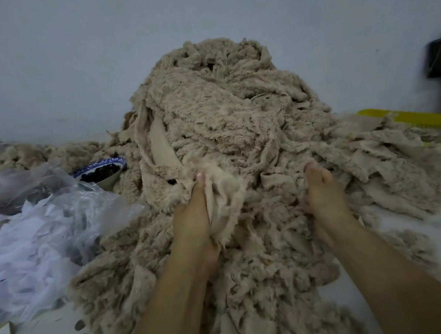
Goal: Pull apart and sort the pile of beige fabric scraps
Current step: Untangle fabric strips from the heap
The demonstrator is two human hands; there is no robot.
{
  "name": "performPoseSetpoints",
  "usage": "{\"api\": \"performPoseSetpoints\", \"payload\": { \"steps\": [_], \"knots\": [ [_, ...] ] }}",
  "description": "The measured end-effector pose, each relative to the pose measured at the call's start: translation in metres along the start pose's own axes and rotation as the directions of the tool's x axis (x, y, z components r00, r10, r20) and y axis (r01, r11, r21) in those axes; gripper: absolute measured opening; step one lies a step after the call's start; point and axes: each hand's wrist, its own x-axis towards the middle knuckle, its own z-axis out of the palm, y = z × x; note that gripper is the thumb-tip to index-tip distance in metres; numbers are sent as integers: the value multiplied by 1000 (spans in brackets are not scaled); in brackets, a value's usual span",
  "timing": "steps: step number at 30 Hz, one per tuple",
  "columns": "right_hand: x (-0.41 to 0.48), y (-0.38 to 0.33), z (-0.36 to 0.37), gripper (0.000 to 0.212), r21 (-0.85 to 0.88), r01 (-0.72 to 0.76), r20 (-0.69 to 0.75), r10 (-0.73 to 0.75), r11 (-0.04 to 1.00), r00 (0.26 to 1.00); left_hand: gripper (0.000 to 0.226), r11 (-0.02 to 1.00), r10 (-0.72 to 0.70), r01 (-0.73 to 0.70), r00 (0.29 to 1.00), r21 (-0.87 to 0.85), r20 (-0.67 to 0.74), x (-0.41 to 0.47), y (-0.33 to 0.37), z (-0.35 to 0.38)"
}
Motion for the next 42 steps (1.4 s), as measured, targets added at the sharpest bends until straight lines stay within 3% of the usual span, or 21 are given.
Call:
{"api": "performPoseSetpoints", "payload": {
  "steps": [3,5,8,10,12,15,17,19,21,23,27,30,32,36,39,42],
  "knots": [
    [-10,2,6,19,-165,143,115,-125,976,985,56,997,3,7,992,75,-128,0,-5,4],
    [-23,0,18,11,-251,291,233,-234,923,944,56,999,-3,10,991,51,-133,-2,-9,7],
    [-39,-5,25,36,-212,430,353,-341,878,871,57,999,12,-17,994,-42,-108,-2,-7,4],
    [-49,-6,29,52,-249,394,471,-245,885,847,57,998,20,-22,999,-59,-47,-3,-8,4],
    [-50,-1,34,52,-328,392,530,-176,860,830,61,995,9,-7,1000,-103,23,-4,-11,5],
    [-40,2,34,32,-264,350,428,-216,899,878,69,981,9,9,996,-194,91,-4,-7,7],
    [-41,3,36,32,-192,310,410,-211,931,887,70,969,0,23,996,-245,93,-5,-6,10],
    [-37,3,35,36,-123,222,339,-169,967,926,61,963,-43,55,998,-264,53,-3,-6,10],
    [-22,-5,22,37,28,73,161,-77,997,984,38,959,-54,51,999,-278,-2,4,-6,3],
    [-13,-9,5,48,98,61,109,-72,993,991,34,937,-58,47,998,-345,-22,8,0,-5],
    [-37,-3,20,76,-233,180,429,-65,956,901,51,939,-79,64,996,-337,-31,2,-5,3],
    [-47,3,37,51,-284,357,611,-119,890,783,42,966,-48,38,998,-257,-35,-1,-12,8],
    [-43,4,34,39,-244,359,628,-135,901,766,35,951,-30,29,1000,-307,2,0,-12,7],
    [-40,6,30,40,-150,313,592,-168,938,788,45,920,-48,54,998,-389,27,4,-4,8],
    [-42,5,35,48,-139,308,595,-169,941,786,37,850,-53,63,998,-523,34,8,-4,5],
    [-44,6,37,35,-68,225,596,-142,972,790,36,830,-51,77,997,-552,61,10,-5,0]
  ]
}}
